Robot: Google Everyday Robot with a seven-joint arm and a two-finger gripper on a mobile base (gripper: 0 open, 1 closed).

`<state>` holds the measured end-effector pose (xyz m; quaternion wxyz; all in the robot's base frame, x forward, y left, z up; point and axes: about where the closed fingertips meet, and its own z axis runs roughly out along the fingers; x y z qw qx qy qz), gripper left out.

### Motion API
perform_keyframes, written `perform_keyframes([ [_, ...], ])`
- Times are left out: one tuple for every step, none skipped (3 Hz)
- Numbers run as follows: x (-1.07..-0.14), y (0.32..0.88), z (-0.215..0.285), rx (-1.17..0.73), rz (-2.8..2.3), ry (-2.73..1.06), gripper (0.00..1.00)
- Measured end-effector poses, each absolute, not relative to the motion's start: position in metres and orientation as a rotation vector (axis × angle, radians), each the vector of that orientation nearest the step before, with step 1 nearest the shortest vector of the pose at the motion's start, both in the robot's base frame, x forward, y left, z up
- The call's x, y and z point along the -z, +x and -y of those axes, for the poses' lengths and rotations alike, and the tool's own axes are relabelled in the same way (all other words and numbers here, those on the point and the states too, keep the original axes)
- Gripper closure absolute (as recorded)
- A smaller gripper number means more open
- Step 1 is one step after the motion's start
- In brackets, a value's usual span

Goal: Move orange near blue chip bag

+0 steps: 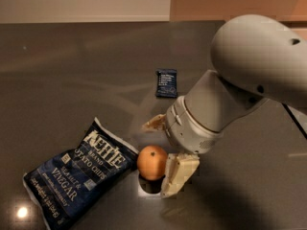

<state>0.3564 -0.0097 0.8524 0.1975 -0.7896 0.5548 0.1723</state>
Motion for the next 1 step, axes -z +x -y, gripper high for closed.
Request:
perform_keyframes([
  [-0.8524,0.3563,0.0097,-0.482,-1.553,-2.210,0.00],
])
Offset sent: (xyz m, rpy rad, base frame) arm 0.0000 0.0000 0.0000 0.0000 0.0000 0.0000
